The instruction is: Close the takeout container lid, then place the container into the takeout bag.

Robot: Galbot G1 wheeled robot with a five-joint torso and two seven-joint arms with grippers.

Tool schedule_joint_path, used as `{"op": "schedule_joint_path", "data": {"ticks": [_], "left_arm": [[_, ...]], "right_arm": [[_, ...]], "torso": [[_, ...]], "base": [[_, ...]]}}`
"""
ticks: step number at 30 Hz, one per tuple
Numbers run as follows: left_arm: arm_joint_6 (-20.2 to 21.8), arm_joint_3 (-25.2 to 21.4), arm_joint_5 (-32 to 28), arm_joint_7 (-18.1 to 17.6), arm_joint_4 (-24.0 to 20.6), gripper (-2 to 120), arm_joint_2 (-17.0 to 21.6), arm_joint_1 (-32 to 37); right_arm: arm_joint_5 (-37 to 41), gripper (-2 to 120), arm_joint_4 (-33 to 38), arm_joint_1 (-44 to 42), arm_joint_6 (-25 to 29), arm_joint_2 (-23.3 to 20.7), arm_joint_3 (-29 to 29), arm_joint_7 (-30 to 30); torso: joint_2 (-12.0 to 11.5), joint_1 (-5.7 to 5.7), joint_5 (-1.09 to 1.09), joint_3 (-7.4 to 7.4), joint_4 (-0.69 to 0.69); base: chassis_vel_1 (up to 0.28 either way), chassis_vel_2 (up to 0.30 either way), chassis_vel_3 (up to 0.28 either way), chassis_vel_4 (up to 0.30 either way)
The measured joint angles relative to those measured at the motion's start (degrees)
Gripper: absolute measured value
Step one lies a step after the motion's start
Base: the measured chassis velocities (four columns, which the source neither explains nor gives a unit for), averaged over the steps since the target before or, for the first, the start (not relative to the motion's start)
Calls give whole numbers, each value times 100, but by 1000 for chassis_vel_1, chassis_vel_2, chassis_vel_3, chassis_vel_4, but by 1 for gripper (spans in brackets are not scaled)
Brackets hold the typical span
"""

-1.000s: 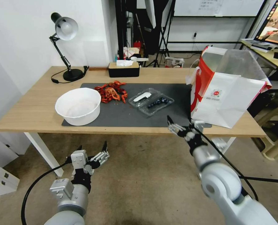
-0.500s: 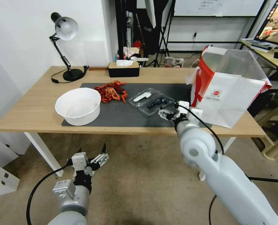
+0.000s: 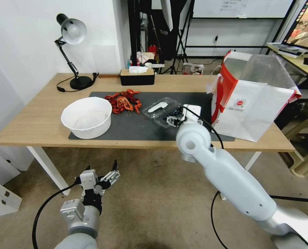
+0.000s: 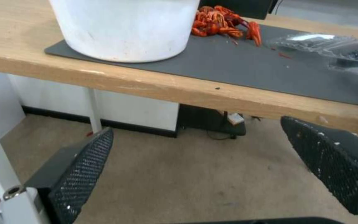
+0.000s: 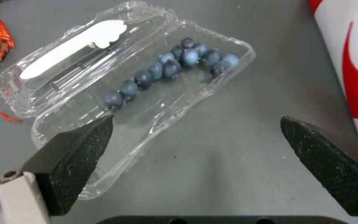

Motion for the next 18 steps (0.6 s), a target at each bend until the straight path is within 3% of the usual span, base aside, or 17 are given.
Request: {"op": "schedule_joint_path", "data": {"ticks": [18], "left_arm": [[-56, 2, -18, -9, 64, 100, 17, -36]], "right_arm": [[602, 100, -493, 355, -67, 265, -171, 273]], "torso": [[0, 0, 0, 0, 0]], "base": [[0, 0, 0, 0]]}}
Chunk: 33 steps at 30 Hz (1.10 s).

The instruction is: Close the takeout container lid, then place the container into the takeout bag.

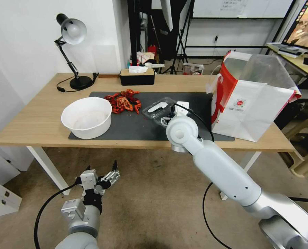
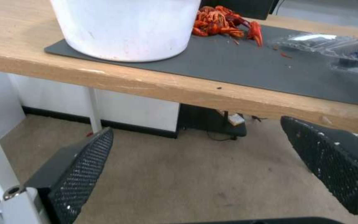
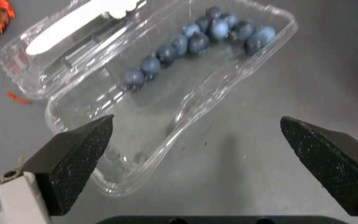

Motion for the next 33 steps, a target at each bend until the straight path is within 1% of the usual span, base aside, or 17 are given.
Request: {"op": "schedule_joint_path", "data": {"ticks": [15, 33], "left_arm": [[-31, 22, 7, -5, 12, 100, -2, 3], [-119, 64, 34, -23, 108, 100, 3, -44]], "right_arm": [[241, 100, -67, -10, -34, 41, 0, 105], [568, 100, 68, -195, -66, -196, 186, 144]], "torso": [[0, 0, 0, 0, -1], [0, 0, 1, 0, 0]], "base": [[0, 0, 0, 0], [0, 0, 0, 0]]}}
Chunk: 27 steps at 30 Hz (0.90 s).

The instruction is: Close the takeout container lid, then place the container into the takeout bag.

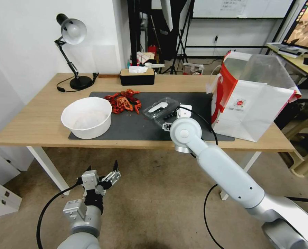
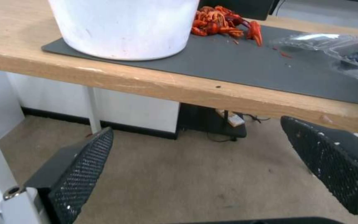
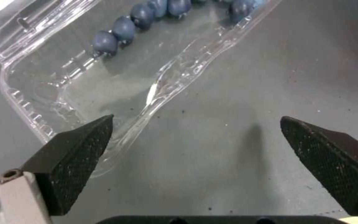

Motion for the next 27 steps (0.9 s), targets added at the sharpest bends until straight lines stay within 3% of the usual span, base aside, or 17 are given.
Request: {"op": "schedule_joint_path", "data": {"ticks": [27], "left_arm": [[-64, 50, 96, -16, 39, 100, -21, 7]], "right_arm": [[109, 100, 110, -61, 2, -336, 179, 45]], "torso": [[0, 0, 0, 0, 0]], "base": [[0, 0, 0, 0]]}}
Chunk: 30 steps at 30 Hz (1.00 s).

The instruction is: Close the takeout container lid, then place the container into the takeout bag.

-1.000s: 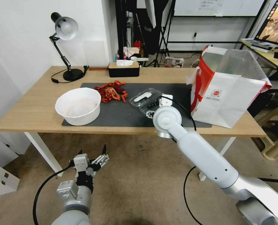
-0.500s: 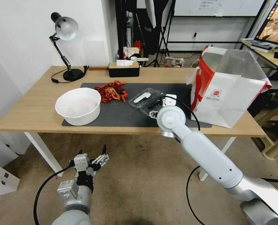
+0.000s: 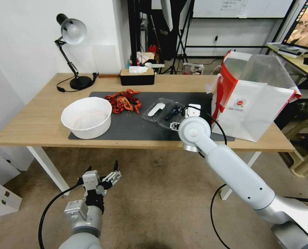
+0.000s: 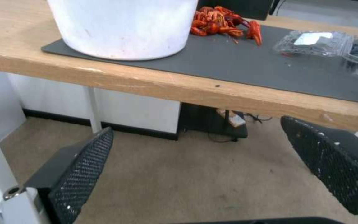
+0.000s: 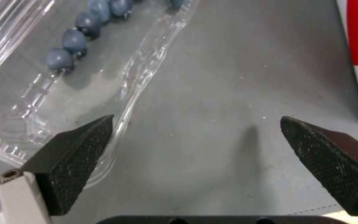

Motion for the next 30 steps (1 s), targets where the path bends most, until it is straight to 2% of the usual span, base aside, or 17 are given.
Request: {"op": "schedule_joint_path", "data": {"ticks": [30], "left_arm": [[-43, 43, 27, -20, 84, 100, 4, -21]], "right_arm": [[-65, 100, -241, 94, 1, -16, 183, 21]], "torso": [[0, 0, 0, 0, 0]], "base": [[0, 0, 0, 0]]}}
